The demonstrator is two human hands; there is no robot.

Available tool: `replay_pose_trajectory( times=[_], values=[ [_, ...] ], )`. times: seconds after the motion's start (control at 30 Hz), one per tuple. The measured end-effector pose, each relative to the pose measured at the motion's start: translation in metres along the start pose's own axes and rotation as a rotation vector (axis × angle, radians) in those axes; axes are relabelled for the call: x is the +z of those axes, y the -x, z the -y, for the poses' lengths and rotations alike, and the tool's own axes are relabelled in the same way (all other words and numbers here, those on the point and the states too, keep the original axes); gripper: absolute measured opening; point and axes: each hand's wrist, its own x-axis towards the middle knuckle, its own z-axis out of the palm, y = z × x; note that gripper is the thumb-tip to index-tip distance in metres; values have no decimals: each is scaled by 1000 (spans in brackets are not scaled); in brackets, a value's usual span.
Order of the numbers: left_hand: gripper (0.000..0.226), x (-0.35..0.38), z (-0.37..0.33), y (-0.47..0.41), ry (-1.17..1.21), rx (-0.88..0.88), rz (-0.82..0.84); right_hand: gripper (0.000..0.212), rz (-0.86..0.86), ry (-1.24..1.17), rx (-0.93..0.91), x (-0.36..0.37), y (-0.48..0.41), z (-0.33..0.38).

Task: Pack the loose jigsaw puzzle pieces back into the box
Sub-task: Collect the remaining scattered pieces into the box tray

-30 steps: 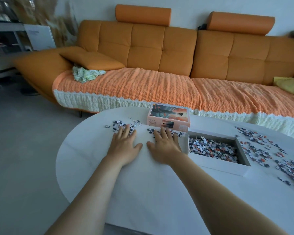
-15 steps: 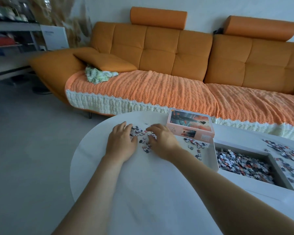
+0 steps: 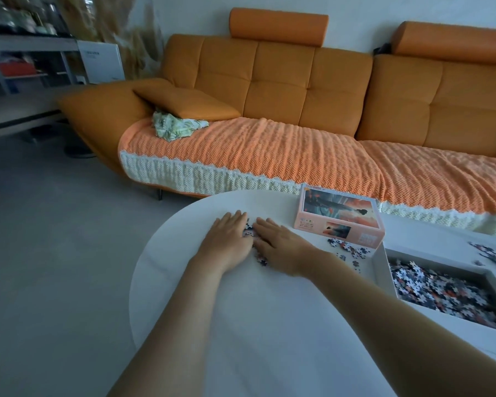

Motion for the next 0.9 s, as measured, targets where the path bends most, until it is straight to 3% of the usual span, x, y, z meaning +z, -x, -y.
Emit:
replay_pose_trajectory(
  times=[0.2,0.33,0.4,0.57,0.67,0.73,0.83,0.9],
  values=[
    [50,11,-18,23,174,132,-43,49,-67,-90,-44,7,51,-1],
    [46,18,-26,48,207,196,-91,35,-296,-265,-3,8,76,0],
    [42,20,-30,58,208,209,-107,34,-366,-171,73,10,79,-5],
    [40,25,-40,79,267,203,-93,57,-157,80,277,13,92,-13],
    [54,24,-47,89,290,209,-108,55,-137,36,215,17,104,-8],
    [69,24,-47,91,116,257,-139,50,-173,-40,141,20,111,-7],
    [99,27,-44,93,-116,230,1,46,-236,-166,109,20,118,-9],
    [112,33,-45,94,-189,217,90,50,-223,-93,178,16,121,-15]
  ],
)
